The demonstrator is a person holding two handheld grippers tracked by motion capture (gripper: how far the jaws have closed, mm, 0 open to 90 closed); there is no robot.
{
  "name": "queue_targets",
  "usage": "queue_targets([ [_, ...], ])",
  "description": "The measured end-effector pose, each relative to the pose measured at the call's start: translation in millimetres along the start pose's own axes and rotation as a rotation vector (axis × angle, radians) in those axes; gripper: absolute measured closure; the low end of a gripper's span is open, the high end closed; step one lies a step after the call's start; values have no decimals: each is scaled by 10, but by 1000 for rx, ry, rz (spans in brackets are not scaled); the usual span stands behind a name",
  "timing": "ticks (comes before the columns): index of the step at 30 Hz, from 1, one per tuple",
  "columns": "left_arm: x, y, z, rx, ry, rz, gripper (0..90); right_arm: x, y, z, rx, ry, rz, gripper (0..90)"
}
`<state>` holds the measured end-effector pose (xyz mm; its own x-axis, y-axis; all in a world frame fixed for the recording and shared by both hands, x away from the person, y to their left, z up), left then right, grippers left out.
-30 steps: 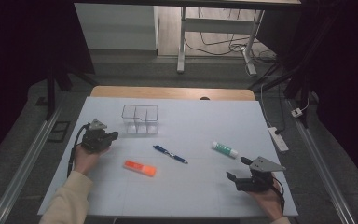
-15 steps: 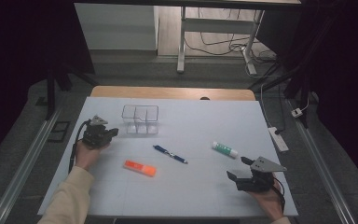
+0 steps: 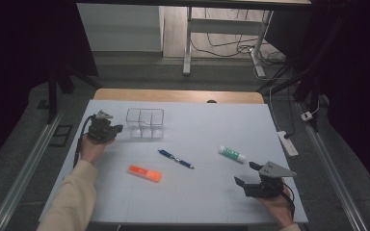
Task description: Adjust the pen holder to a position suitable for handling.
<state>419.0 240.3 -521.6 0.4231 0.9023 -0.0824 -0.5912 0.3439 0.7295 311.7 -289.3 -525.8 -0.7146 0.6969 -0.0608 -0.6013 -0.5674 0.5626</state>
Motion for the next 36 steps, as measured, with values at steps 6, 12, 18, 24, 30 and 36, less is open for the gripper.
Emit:
queue_targets([
  [6,75,-72,32,12,24,-6,890,2,-1,-1,2,-1,4,170],
  [12,149,-128,90,10,53,-21,889,4,-8,0,5,-1,9,170],
  [18,170,-162,159,5,45,-26,890,1,-9,-2,7,-1,9,170],
  [24,137,-204,195,3,38,-44,890,2,-10,-4,8,-1,11,170],
  [30,103,-230,205,8,26,-53,890,2,-15,-6,12,2,10,170],
  [36,74,-264,216,13,29,-56,891,1,-14,-7,15,2,8,170],
])
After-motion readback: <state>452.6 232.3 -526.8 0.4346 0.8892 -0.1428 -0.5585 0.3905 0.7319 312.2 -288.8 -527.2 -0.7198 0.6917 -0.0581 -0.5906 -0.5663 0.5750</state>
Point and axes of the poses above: each handheld gripper's, and its own axes: y roughly backward along the jaws, z roughly out of its top, x roughly to its left, the point moved 3 cm from there along -y, roughly forward along the jaws, and after that the axes turned 4 degrees about x, right-handed, at the moved point
